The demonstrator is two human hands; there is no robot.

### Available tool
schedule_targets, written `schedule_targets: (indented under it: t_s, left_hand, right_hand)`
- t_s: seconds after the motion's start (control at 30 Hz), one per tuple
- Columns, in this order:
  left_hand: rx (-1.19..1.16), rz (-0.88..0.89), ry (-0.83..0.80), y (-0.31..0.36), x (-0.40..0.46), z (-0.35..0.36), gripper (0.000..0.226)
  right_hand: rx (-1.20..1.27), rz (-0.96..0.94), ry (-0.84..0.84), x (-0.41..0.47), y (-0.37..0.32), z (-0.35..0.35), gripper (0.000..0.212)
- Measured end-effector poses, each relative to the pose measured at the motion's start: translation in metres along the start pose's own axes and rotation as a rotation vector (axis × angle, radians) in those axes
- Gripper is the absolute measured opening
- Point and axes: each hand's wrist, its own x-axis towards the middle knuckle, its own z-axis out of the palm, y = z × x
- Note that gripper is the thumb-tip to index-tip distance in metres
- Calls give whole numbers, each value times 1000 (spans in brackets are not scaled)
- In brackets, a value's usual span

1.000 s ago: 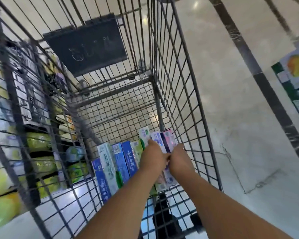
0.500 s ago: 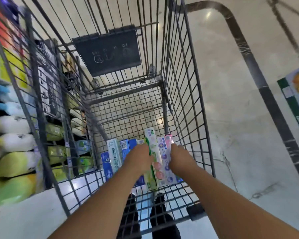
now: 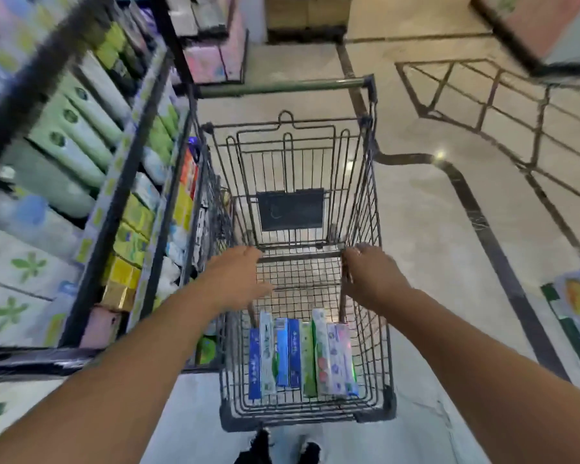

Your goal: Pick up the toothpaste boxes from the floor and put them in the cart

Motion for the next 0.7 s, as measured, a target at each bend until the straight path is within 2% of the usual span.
schedule_targets:
  t_s: [0.17,0.3,0.53,0.7]
  left_hand:
    - [51,-32,56,-4,-52,-37,79]
    - [-14,-41,54,-15,-89,-46,81]
    - [-42,-70,83,-58,-164,-30,83]
    - [-97,-139,132,-103,-251,-2,70]
  right_hand:
    - [-80,-49,16,-18,-28,-46,59]
    - [-125,-111,7,-36,-55,-59,60]
    - [-171,-212,-31,-74,-125,-57,67]
    - [-204,-336,-10,-117,-201,-41,62]
